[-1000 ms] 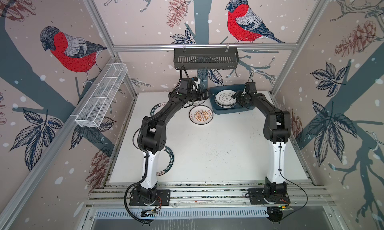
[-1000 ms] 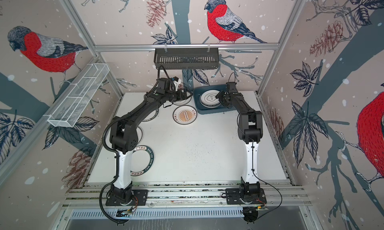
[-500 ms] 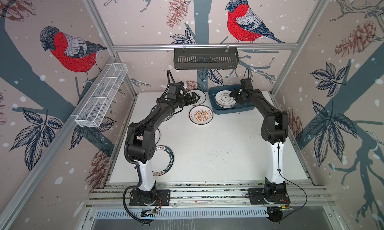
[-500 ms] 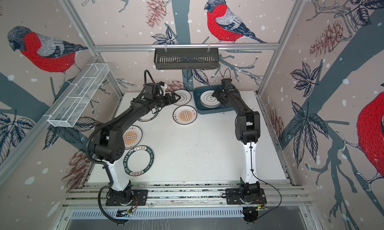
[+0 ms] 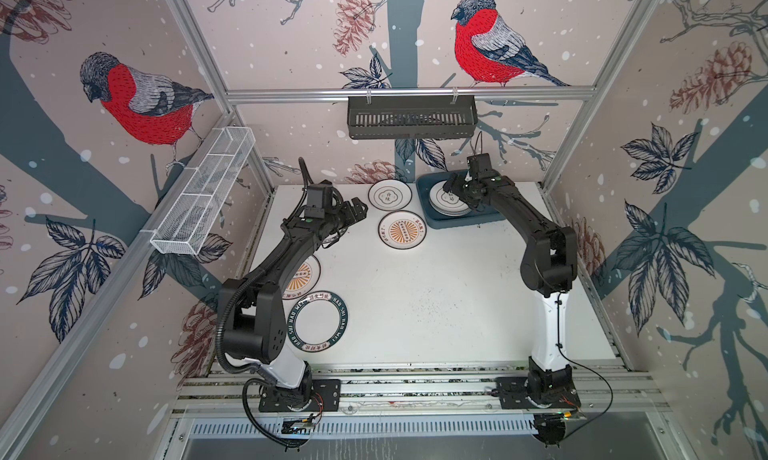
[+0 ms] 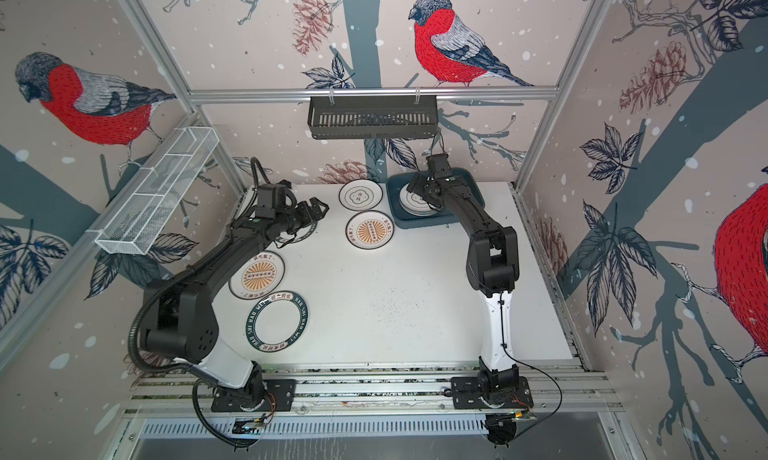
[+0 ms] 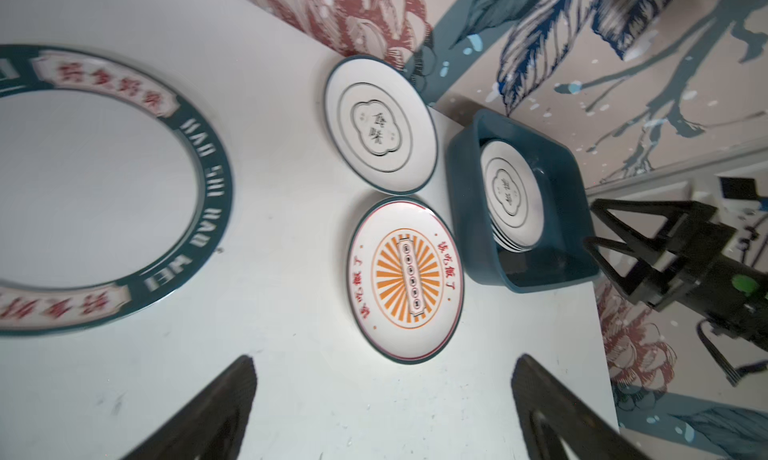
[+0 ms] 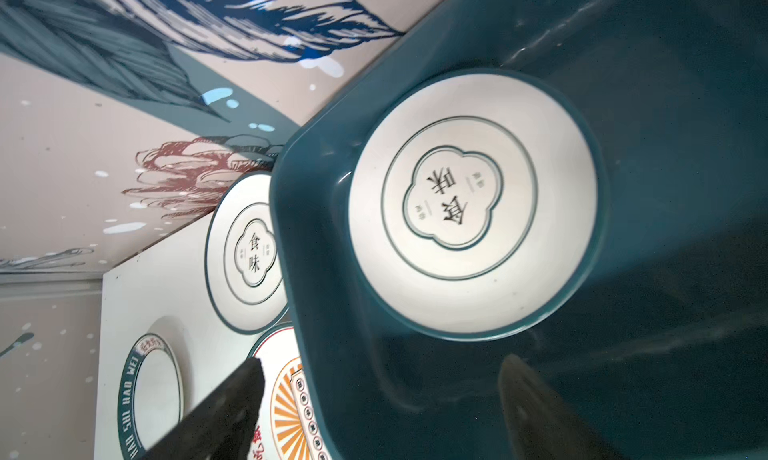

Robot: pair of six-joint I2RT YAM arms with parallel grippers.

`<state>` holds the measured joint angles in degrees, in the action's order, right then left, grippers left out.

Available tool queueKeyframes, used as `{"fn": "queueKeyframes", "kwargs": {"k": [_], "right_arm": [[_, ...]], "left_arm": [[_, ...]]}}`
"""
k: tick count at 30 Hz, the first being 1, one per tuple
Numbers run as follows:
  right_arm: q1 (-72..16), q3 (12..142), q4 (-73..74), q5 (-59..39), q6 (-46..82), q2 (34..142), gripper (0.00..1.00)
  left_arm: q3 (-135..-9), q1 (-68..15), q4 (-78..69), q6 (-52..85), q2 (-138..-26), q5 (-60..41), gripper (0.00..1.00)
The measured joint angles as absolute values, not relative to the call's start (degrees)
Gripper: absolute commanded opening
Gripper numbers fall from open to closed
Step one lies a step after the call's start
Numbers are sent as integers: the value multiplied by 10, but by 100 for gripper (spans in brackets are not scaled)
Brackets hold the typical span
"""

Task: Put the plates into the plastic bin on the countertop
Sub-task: 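Move the right gripper to the 'HAO SHI HAO WEI' plate while the left arm lowers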

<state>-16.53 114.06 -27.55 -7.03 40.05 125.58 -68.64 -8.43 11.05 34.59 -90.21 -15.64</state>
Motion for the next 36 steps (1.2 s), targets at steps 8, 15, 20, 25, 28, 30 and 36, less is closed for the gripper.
{"fn": "queueKeyframes", "kwargs": {"k": [8,15,20,25,28,30,36], "right_arm": [[-240,1069,-217,-85,390,1207,100],[-329,995,-170,-146,373,1177,100],[-388,975,-167,-198,342,1184,100],[-430,991,-185,-226,311,1212,100],[-446,999,-193,-234,296,1226,100],[-453,999,-192,-239,291,1235,100],[-466,1024,-188,-265,287,1281,100]], "left_arm": [[-567,-2,180,411,-796,-86,96],[-487,46,282,463,-690,4,96],[-410,96,319,497,-575,58,96],[-354,169,337,502,-524,70,96],[-329,193,337,507,-528,60,96],[-312,201,336,513,-528,59,96],[-272,215,336,531,-498,61,96]]}}
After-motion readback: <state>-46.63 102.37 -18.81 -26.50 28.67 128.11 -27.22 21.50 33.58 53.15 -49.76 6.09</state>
